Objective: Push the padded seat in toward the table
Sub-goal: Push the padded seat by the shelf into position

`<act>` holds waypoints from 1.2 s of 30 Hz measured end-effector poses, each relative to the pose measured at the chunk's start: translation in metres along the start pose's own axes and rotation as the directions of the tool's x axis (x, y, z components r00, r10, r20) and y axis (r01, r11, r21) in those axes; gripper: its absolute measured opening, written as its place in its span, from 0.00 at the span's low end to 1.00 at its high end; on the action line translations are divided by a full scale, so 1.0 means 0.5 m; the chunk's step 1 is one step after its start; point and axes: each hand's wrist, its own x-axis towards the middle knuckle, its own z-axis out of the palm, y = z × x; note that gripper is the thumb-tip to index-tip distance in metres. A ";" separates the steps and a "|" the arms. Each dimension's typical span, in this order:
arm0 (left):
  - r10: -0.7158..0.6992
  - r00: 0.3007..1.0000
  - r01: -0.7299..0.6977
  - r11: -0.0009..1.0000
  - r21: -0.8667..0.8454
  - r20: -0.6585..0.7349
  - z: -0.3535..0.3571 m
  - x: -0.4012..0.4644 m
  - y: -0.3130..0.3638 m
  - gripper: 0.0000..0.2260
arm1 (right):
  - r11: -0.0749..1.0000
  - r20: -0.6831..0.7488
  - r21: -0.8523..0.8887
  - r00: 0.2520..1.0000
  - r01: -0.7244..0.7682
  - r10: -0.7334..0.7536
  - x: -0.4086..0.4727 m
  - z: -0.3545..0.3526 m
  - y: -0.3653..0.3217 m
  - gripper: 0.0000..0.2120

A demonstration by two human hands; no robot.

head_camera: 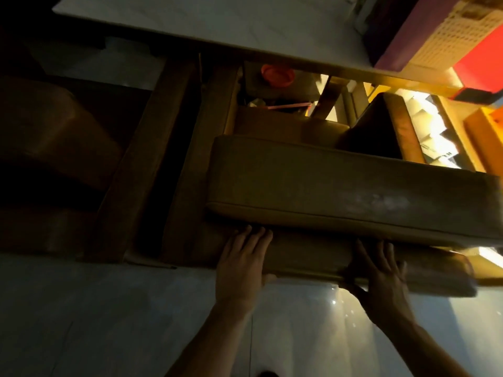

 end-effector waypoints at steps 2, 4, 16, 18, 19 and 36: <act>-0.009 1.000 0.009 1.000 0.028 0.012 -0.003 0.001 0.002 0.40 | 1.000 -0.003 -0.005 1.000 0.008 -0.008 -0.002 0.000 -0.002 0.47; -0.012 1.000 0.011 0.999 0.051 0.023 -0.006 0.001 0.004 0.40 | 1.000 -0.002 -0.016 1.000 0.007 -0.007 -0.003 -0.001 -0.002 0.47; -0.067 0.998 0.063 0.985 0.158 0.023 -0.014 -0.005 0.032 0.40 | 0.999 0.018 -0.004 0.999 0.037 -0.037 -0.001 0.002 0.013 0.48; -0.075 0.997 0.070 0.985 0.156 0.027 -0.012 -0.006 0.034 0.40 | 0.999 0.022 0.024 0.999 0.045 -0.045 0.000 0.001 0.016 0.48; -0.075 0.997 0.070 0.985 0.156 0.026 -0.011 -0.006 0.033 0.40 | 0.998 0.019 0.034 0.999 0.046 -0.046 0.001 0.003 0.017 0.47; -0.110 0.967 0.098 0.993 0.062 0.229 -0.039 0.012 0.031 0.42 | 0.996 0.146 -0.083 0.989 0.045 -0.032 0.011 -0.032 0.011 0.50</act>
